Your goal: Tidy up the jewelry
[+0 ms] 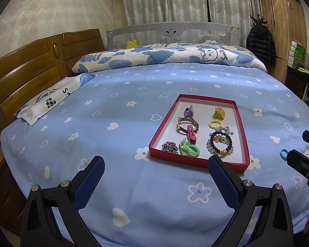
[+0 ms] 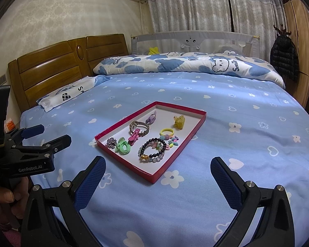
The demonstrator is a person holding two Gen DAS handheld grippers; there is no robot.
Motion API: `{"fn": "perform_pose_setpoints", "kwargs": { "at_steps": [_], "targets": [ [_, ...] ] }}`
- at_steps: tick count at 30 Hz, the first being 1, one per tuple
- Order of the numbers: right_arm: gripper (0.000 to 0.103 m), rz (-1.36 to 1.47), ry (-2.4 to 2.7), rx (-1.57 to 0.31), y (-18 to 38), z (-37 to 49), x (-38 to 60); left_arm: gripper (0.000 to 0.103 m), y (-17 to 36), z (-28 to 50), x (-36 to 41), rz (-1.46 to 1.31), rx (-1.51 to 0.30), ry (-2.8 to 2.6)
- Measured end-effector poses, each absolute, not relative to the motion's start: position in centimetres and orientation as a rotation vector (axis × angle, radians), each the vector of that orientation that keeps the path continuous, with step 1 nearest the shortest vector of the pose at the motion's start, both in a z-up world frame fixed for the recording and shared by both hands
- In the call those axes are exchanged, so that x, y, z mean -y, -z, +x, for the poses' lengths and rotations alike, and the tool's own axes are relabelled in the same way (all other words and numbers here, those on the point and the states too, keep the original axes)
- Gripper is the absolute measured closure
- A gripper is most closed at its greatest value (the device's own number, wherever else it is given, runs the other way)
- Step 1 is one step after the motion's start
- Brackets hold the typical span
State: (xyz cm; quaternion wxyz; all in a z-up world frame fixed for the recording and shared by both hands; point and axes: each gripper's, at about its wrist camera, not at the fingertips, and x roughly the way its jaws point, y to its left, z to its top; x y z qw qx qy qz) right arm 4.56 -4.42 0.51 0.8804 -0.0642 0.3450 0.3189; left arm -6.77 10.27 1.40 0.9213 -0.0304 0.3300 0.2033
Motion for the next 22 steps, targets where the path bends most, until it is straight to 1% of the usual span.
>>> {"fn": "perform_pose_setpoints", "kwargs": {
  "at_steps": [22],
  "targets": [
    [0.001,-0.127,-0.666,-0.728,-0.34,4.59,3.89,0.002,-0.97,-6.36,-10.25,-0.067,-0.684,-0.412]
  ]
}}
